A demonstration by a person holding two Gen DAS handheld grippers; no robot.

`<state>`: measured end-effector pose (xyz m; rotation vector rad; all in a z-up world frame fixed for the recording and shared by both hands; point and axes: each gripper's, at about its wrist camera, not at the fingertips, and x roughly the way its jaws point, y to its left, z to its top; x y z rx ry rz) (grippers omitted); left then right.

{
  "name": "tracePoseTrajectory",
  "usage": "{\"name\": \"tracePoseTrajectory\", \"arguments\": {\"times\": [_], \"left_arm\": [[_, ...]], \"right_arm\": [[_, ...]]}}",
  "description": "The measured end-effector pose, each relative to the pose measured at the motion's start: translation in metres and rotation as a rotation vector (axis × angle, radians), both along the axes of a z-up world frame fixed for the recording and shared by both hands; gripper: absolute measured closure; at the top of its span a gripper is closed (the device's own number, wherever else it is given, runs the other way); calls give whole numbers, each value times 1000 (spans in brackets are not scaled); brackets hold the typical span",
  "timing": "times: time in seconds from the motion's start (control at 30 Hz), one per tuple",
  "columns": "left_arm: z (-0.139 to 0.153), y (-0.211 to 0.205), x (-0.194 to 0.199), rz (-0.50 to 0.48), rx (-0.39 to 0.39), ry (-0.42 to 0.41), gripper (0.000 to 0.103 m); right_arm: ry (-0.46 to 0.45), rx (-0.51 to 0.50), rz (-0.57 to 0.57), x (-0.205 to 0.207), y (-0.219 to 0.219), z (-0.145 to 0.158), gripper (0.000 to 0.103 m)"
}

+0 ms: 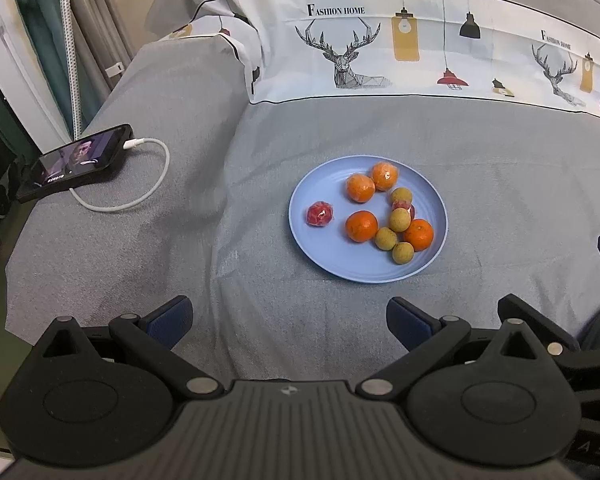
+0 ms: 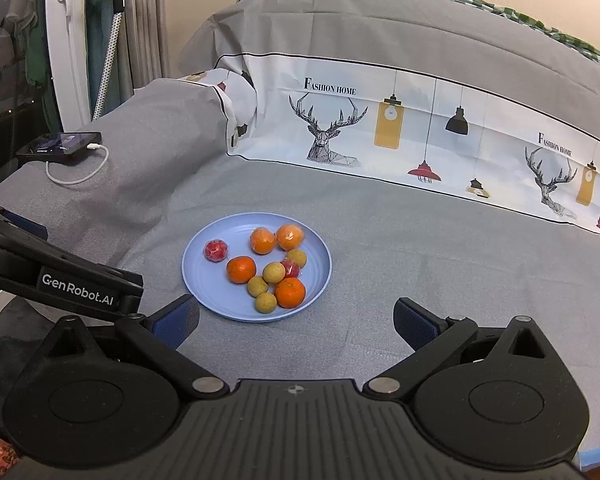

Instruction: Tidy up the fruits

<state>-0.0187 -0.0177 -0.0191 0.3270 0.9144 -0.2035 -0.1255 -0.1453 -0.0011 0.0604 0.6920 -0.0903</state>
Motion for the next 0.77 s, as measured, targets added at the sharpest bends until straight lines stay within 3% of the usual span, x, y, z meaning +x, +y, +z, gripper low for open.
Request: {"name": "tracePoseTrajectory", "arguments": {"times": [0.77], "left_arm": [[-11, -3, 15, 21, 5, 36, 0]], "right_arm": [[30, 11, 7, 16, -2, -11, 1]]}}
